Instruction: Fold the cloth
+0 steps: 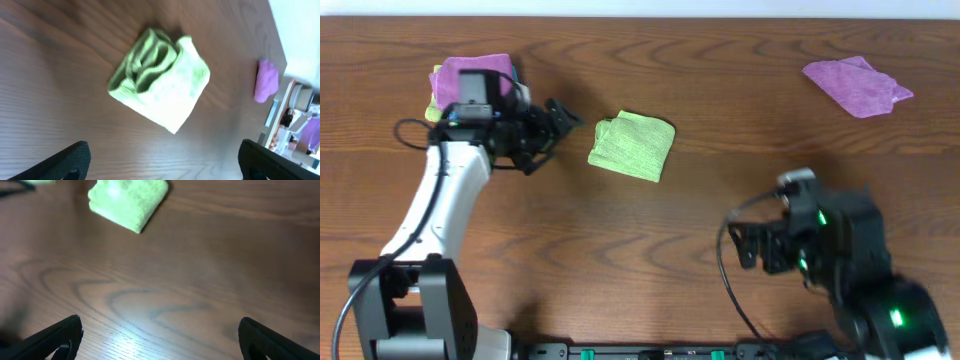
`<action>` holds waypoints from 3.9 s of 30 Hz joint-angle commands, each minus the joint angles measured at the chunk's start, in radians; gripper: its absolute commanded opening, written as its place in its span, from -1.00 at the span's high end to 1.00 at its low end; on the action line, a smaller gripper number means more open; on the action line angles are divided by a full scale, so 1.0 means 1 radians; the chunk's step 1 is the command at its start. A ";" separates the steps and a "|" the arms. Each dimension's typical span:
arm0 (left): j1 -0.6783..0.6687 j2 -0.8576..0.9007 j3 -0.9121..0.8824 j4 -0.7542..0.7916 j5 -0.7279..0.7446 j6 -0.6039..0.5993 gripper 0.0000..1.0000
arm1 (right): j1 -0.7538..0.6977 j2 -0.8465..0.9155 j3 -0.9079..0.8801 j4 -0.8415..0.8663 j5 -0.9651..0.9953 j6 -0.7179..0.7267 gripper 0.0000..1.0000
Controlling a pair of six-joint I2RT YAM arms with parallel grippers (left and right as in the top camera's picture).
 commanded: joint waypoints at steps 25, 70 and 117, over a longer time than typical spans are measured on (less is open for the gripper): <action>-0.258 0.095 -0.419 0.741 -0.245 -0.558 -0.91 | -0.010 -0.147 -0.042 -0.020 0.103 0.155 -0.98; -0.159 0.286 -0.081 0.924 -0.051 -0.367 0.89 | -0.010 -0.147 -0.042 -0.021 0.103 0.155 -0.98; 0.306 0.396 0.480 0.288 -0.119 -0.131 0.88 | -0.010 -0.147 -0.042 -0.020 0.103 0.155 -0.99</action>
